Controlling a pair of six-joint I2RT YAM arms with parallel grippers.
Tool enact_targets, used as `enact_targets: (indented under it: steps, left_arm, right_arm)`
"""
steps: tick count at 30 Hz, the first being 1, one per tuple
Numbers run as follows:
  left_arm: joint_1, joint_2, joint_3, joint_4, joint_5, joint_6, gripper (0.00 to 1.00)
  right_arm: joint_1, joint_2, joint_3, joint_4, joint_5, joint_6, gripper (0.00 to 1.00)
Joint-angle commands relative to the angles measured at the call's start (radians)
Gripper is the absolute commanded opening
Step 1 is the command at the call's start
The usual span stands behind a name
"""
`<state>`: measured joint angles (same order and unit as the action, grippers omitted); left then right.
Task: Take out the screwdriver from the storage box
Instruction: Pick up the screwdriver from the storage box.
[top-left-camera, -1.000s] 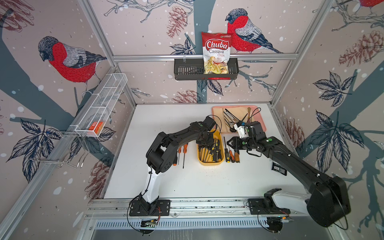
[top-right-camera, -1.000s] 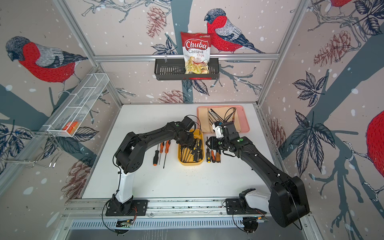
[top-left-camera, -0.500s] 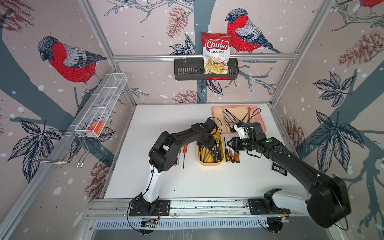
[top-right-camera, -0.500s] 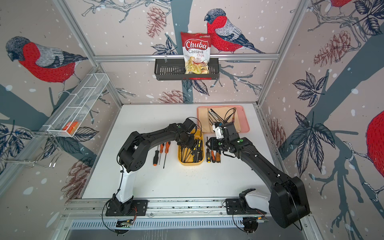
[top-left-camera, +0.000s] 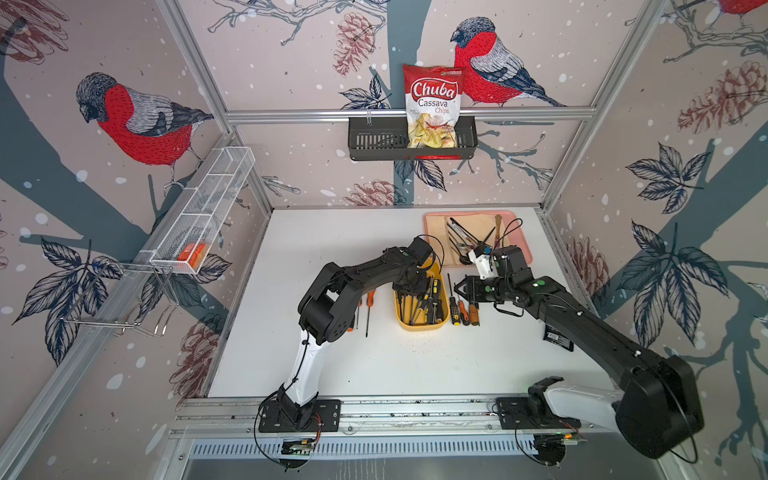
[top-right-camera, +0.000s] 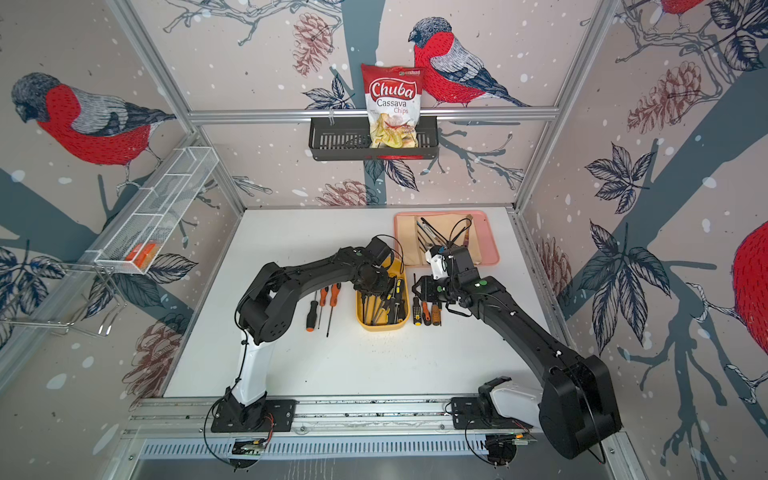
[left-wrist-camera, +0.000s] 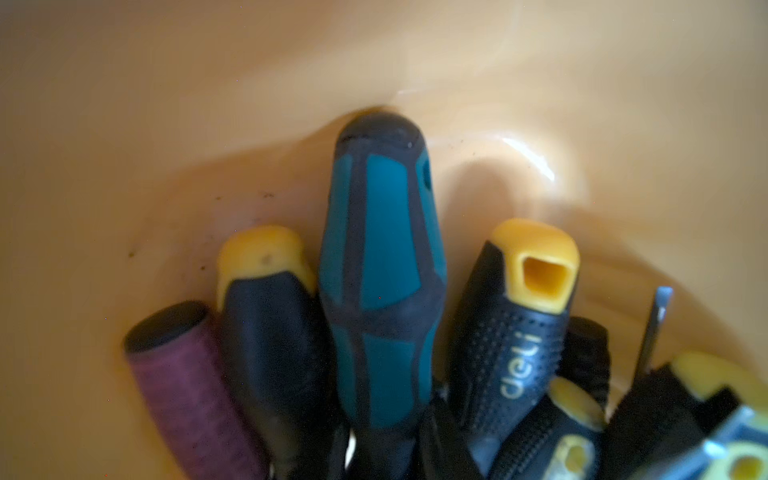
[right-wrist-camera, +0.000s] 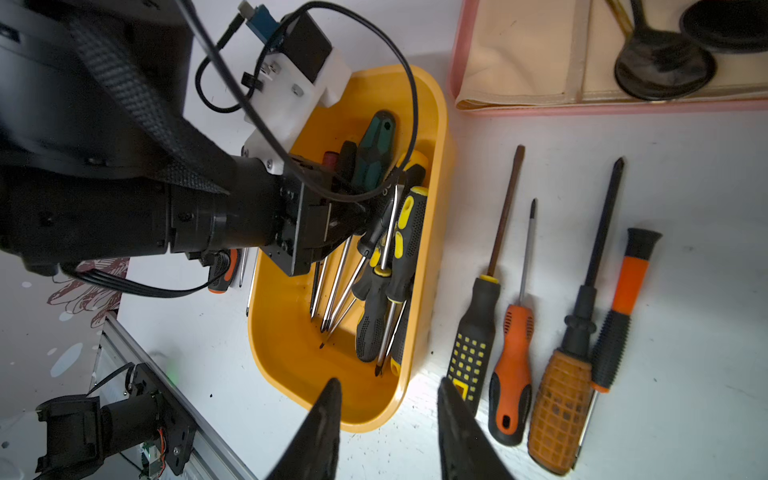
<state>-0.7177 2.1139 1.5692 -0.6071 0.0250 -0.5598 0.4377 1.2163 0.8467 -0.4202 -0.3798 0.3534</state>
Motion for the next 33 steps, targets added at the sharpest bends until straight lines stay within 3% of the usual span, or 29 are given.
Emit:
enact_targets:
  steps: [1, 16, 33]
  left_arm:
    - [0.001, -0.045, -0.002, -0.045, -0.020, 0.013, 0.19]
    - [0.022, -0.260, -0.080, -0.083, -0.056, 0.017, 0.19]
    - [0.227, -0.557, -0.374, -0.094, -0.052, 0.101, 0.18]
  right_arm:
    - [0.004, -0.004, -0.003, 0.026, -0.023, 0.013, 0.39]
    - [0.083, 0.032, 0.014, 0.132, -0.072, 0.048, 0.39]
    - [0.238, 0.249, 0.156, 0.199, -0.033, 0.094, 0.38]
